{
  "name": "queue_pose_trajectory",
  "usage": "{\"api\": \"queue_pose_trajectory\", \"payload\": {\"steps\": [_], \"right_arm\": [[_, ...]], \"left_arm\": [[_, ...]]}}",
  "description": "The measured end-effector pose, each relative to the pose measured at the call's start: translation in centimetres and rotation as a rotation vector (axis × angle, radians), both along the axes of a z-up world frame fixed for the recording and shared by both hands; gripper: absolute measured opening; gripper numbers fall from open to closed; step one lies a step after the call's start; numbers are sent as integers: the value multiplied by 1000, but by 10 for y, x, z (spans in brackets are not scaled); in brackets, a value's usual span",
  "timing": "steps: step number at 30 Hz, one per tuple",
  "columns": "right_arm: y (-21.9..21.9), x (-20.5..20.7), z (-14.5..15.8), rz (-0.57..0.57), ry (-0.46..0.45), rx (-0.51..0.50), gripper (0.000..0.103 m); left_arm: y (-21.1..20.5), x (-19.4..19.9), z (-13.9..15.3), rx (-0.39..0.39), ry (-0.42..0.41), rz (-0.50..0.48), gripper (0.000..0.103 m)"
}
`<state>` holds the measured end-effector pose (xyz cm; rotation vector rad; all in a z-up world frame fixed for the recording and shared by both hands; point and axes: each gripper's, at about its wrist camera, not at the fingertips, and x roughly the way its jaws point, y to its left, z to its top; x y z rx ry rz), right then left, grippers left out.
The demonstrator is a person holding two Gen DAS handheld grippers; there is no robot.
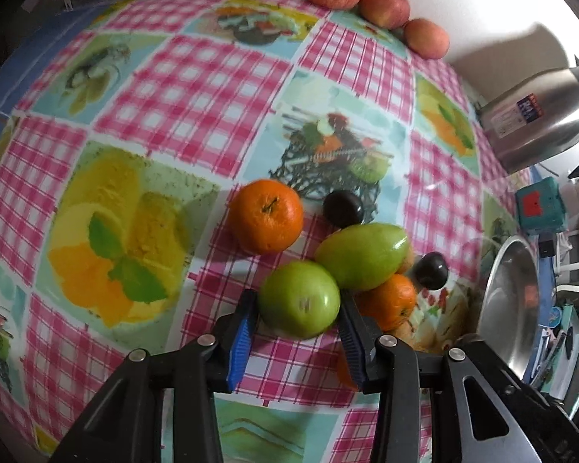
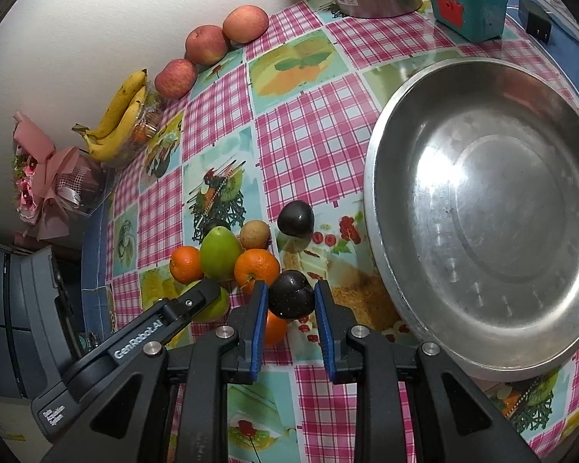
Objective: Organize fruits
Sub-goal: 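Lift the green apple with the left tool while the right tool lifts the plum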
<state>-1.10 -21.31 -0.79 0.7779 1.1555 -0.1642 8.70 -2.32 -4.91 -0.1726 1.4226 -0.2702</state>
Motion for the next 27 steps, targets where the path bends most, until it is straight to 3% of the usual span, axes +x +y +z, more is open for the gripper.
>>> {"api": "queue_pose_trajectory", "payload": {"steps": [12,16,27], "right_arm": [[-1,-1,-1,-4,4,4,25],[-1,-2,0,-3,4,5,25],[-2,-5,18,-12,-47,-4,25]], "left_arm": [[-4,2,1,17,-13,-23,42],[-2,-1,9,-33,-16,-22,42],[2,-3,46,-93,-120,-15,42]]}}
